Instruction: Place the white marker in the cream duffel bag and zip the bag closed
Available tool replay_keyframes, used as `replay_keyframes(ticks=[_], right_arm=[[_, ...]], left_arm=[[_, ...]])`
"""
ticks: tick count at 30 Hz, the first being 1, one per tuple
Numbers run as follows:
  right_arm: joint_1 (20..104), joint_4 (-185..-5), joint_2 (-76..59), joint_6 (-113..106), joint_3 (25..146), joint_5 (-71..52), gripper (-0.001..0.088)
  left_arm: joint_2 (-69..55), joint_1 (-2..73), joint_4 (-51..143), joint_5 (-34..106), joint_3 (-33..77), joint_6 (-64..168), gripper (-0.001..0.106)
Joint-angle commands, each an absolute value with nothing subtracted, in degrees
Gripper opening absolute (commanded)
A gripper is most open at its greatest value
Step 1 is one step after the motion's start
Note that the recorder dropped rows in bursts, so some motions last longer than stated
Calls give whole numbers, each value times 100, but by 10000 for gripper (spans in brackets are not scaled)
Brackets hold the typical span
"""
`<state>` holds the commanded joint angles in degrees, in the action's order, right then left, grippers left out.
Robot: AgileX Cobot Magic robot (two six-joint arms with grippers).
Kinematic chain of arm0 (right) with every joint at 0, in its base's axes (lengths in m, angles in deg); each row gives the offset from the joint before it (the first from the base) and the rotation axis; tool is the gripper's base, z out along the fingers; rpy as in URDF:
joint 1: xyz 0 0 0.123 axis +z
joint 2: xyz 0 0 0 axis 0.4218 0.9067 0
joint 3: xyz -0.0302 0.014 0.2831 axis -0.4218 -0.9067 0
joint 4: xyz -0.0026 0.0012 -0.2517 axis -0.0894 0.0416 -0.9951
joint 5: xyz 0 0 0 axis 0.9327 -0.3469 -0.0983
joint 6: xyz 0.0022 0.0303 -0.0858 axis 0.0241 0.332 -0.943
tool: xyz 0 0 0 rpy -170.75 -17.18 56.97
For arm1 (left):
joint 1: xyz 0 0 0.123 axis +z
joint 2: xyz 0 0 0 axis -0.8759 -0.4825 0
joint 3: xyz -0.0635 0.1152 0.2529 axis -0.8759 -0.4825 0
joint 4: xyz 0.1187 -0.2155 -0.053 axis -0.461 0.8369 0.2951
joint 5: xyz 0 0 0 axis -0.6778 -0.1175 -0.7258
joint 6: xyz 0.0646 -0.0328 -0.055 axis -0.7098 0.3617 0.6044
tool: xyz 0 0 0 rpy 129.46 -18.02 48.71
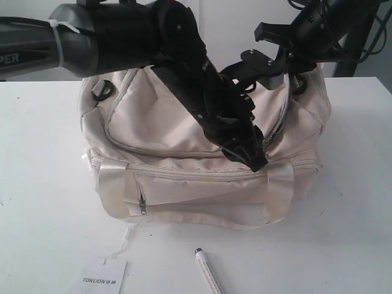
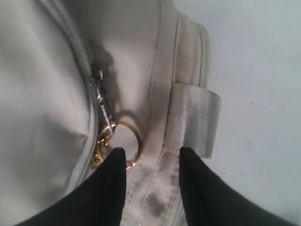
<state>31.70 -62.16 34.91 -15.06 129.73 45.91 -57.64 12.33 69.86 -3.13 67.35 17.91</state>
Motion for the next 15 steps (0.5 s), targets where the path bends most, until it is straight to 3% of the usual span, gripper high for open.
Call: replay_keyframes(ticks=[15], right_arm=[[3170,-6216,3491,-1506,12973,4581,0]], left_arm=[[-5975,1115,5865,6,6735,2240,424]])
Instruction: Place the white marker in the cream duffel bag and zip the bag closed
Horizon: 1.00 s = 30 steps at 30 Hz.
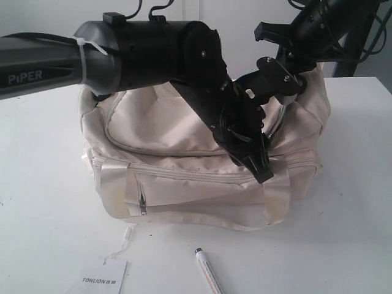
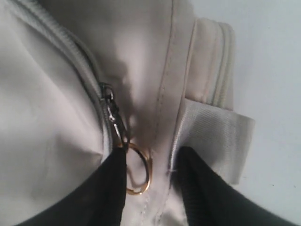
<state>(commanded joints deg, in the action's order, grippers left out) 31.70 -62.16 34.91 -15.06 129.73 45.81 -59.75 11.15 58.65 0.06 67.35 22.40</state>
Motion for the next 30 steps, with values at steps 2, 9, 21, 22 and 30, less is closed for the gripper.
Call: replay_keyframes(ticks=[2,9,21,22,30], right_arm=[[3170,-6216,3491,-1506,12973,4581,0],[3170,-6216,3491,-1506,12973,4581,0],[3170,-6216,3491,-1506,12973,4549,0],[3170,-6216,3491,-1506,12973,4549,0],[3170,-6216,3491,-1506,12973,4538,0]], left_arm=[[-5975,1115,5865,6,6735,2240,424],[-5826,1115,5690,-106,6747,2240,424],[-5472,1126,5124,49,6736,2344,424],[-5489,1126,5124,102,6736,2344,424],[-5748,1115,5531,-7,6727,2344,424]])
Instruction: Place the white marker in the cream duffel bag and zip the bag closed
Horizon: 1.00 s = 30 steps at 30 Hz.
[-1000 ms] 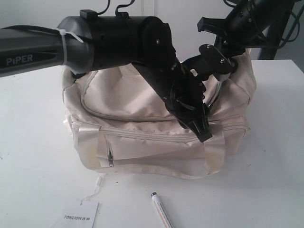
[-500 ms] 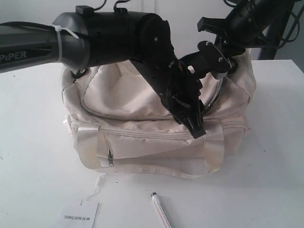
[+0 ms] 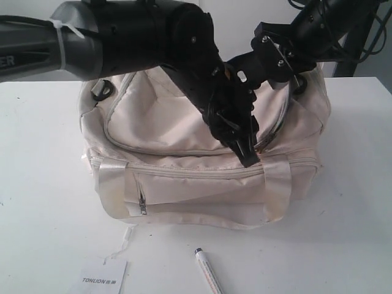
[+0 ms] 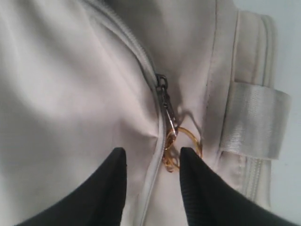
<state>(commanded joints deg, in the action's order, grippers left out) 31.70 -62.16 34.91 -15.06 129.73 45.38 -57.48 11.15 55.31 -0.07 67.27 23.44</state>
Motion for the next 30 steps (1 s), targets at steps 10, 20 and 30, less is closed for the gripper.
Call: replay_keyframes(ticks=[10,20,30], right_arm=[[3170,-6216,3491,-1506,12973,4492,0],[3170,-6216,3491,-1506,12973,4469,0],[3170,-6216,3491,-1506,12973,4510,0]], left_arm=[[-5865,1115,6266,-2,6724,2303,424],[-5971,1115,5890,9,6712,2316,424],[-5837,1115,4047,-60,6712,3233,424]])
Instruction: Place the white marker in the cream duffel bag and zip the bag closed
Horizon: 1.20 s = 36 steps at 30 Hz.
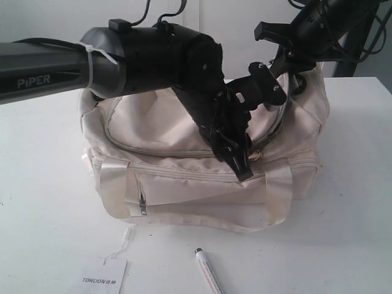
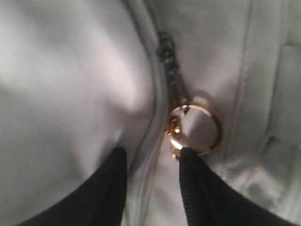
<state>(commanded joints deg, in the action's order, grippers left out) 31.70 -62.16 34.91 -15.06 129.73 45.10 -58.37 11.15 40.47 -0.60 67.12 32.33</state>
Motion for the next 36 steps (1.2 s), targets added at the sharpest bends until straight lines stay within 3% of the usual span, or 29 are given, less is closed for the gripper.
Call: replay_keyframes(ticks=[17,36], right_arm=[[3170,-6216,3491,-1506,12973,4455,0],[3170,-6216,3491,-1506,12973,4465,0]], left_arm=[[-5766,1084,5671,-151,6712,2887,447],[-6085,1023,4792,-37,6712,3014,455]])
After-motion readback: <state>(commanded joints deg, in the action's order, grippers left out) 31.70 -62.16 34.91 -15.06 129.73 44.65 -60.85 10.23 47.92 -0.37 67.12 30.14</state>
